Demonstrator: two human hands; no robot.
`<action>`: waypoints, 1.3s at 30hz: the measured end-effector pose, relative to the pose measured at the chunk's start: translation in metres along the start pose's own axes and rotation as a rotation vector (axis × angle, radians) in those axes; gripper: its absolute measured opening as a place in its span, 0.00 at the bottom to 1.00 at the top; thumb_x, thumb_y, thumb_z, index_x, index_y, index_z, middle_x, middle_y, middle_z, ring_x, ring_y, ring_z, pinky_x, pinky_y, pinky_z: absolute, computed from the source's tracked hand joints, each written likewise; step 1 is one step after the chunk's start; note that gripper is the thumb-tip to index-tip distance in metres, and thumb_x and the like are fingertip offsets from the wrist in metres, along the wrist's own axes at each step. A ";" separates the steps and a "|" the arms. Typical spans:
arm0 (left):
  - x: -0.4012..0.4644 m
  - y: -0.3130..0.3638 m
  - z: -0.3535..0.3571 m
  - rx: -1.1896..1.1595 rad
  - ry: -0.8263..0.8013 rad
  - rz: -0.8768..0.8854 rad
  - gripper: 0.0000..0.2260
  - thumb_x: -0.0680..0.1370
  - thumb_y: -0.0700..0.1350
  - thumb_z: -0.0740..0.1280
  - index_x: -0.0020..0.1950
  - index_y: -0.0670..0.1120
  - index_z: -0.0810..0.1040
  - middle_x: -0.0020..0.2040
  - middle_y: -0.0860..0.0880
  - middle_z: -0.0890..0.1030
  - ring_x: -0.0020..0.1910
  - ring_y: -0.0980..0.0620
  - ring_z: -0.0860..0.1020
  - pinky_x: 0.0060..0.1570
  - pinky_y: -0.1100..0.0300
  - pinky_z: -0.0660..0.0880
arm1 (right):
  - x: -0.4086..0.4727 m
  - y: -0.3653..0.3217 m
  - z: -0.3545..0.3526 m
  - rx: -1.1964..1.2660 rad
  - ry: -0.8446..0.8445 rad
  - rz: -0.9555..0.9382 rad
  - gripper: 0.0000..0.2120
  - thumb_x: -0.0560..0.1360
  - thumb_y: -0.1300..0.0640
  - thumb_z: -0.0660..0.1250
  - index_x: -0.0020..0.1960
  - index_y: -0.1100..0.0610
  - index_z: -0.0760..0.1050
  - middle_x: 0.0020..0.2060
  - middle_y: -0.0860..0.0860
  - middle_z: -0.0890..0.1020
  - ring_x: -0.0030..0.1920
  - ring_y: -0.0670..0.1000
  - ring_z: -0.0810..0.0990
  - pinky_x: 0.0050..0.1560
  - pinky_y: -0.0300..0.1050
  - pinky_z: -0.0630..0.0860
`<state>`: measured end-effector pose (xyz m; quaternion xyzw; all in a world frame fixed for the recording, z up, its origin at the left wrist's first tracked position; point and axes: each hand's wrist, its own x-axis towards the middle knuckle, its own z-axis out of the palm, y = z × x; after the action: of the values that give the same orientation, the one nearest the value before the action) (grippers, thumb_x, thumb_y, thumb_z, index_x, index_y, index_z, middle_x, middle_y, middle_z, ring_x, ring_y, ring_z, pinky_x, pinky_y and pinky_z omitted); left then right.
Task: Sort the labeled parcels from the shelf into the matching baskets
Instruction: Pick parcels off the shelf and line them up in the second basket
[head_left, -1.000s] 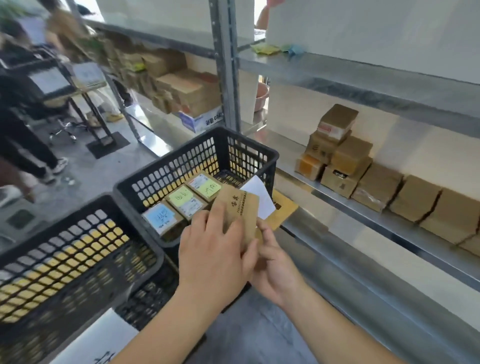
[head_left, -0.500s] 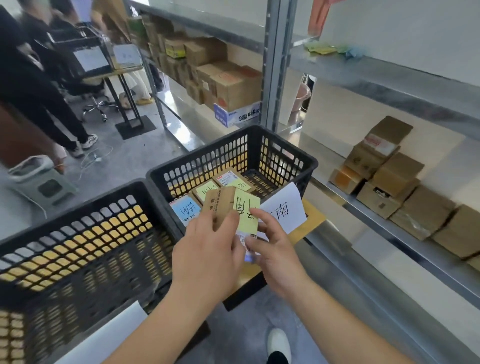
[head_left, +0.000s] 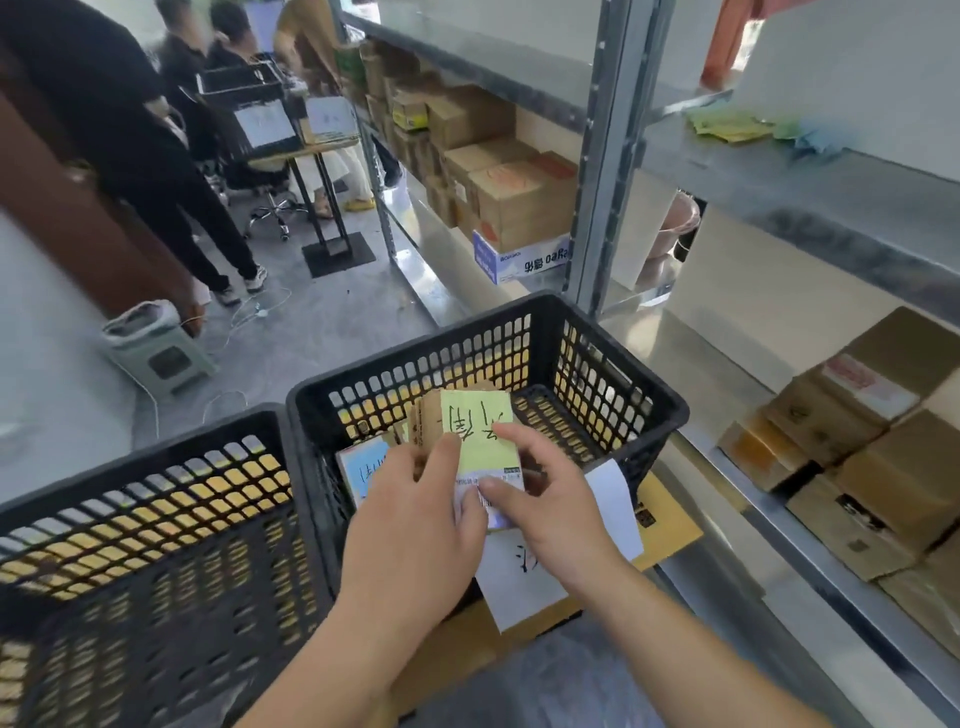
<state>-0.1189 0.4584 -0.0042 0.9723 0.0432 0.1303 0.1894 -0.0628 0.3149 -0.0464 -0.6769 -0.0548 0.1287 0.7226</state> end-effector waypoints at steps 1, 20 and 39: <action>0.005 0.001 0.005 -0.022 0.001 -0.011 0.23 0.76 0.52 0.68 0.70 0.50 0.69 0.52 0.47 0.74 0.42 0.48 0.76 0.31 0.58 0.76 | 0.009 -0.001 -0.003 -0.018 -0.007 -0.005 0.23 0.76 0.61 0.75 0.63 0.37 0.79 0.65 0.47 0.80 0.60 0.46 0.82 0.56 0.49 0.83; 0.149 -0.044 0.105 -0.138 -0.286 0.005 0.32 0.80 0.61 0.59 0.80 0.58 0.49 0.78 0.50 0.62 0.74 0.48 0.65 0.67 0.50 0.72 | 0.187 0.016 -0.075 -0.576 0.186 0.156 0.24 0.74 0.64 0.76 0.66 0.45 0.78 0.62 0.44 0.80 0.57 0.44 0.81 0.45 0.32 0.79; 0.173 -0.062 0.140 0.048 -0.397 -0.264 0.33 0.81 0.62 0.59 0.81 0.58 0.45 0.82 0.51 0.55 0.80 0.49 0.54 0.77 0.49 0.57 | 0.321 0.114 -0.101 -0.722 -0.067 0.462 0.21 0.77 0.68 0.71 0.63 0.47 0.75 0.62 0.51 0.81 0.47 0.45 0.81 0.31 0.32 0.77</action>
<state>0.0829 0.4890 -0.1122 0.9690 0.1351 -0.0905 0.1862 0.2582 0.3067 -0.1978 -0.8763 0.0335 0.2816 0.3895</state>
